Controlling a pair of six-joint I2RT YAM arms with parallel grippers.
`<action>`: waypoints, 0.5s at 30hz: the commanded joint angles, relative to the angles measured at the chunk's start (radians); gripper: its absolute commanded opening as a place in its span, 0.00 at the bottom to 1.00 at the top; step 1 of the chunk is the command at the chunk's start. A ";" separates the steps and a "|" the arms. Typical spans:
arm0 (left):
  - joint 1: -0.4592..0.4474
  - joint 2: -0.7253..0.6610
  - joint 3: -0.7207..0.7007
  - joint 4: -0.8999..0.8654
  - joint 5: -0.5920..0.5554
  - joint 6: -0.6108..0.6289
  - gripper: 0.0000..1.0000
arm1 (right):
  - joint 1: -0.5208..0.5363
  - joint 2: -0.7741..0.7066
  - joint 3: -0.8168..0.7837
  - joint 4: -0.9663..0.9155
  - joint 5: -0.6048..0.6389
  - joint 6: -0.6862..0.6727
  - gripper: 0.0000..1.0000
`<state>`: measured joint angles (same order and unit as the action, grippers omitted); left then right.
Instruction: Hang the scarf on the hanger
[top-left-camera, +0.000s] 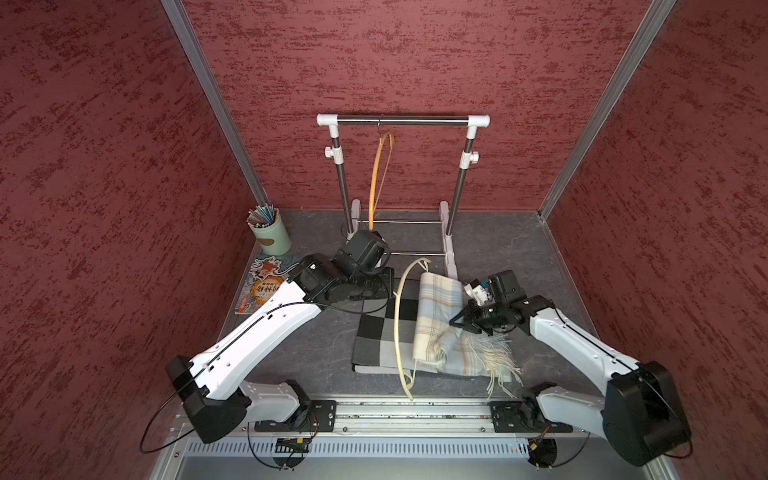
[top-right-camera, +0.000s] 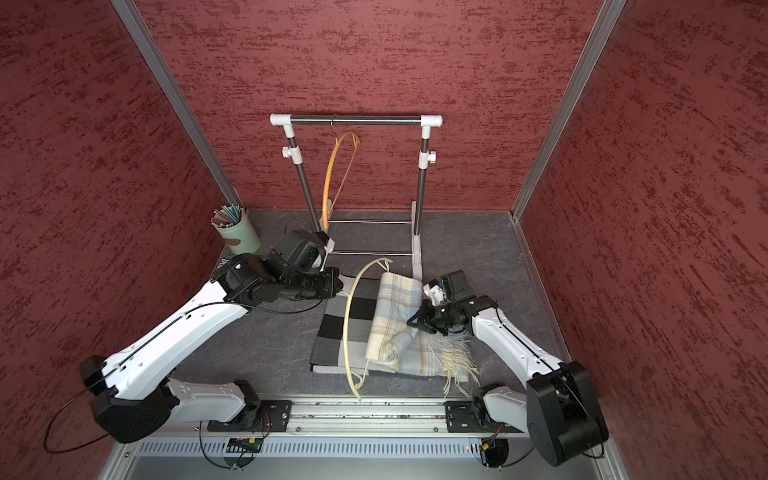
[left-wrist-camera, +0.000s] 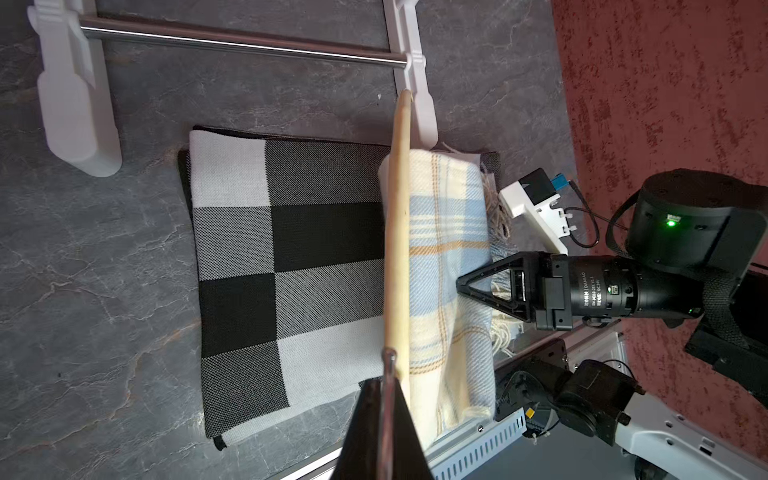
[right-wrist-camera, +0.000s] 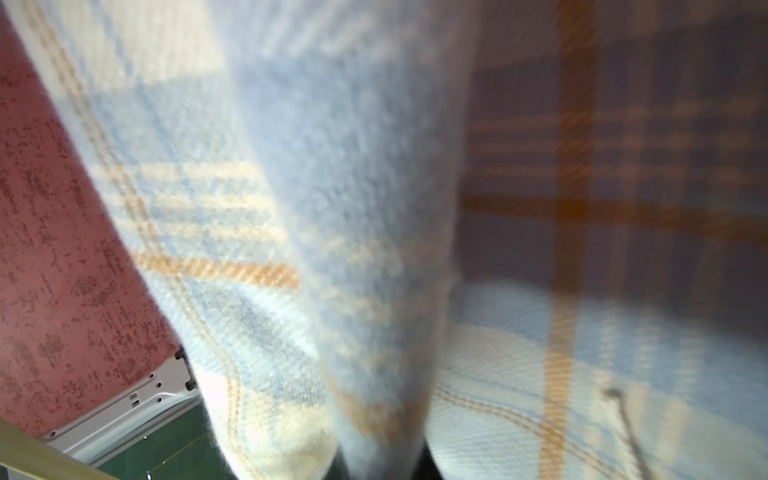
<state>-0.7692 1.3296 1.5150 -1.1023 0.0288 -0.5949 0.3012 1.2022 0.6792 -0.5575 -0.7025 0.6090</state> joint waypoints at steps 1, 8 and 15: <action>0.022 0.001 0.105 -0.085 -0.033 0.059 0.00 | -0.029 -0.035 0.024 -0.041 0.029 -0.040 0.00; 0.047 0.075 0.363 -0.256 -0.064 0.079 0.00 | -0.054 -0.095 0.185 -0.084 -0.095 0.022 0.00; 0.057 0.187 0.714 -0.440 -0.081 0.100 0.00 | -0.059 -0.128 0.182 -0.033 -0.180 0.094 0.00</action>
<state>-0.7265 1.5024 2.1265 -1.4399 0.0010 -0.5285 0.2581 1.0878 0.8703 -0.5949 -0.8501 0.6670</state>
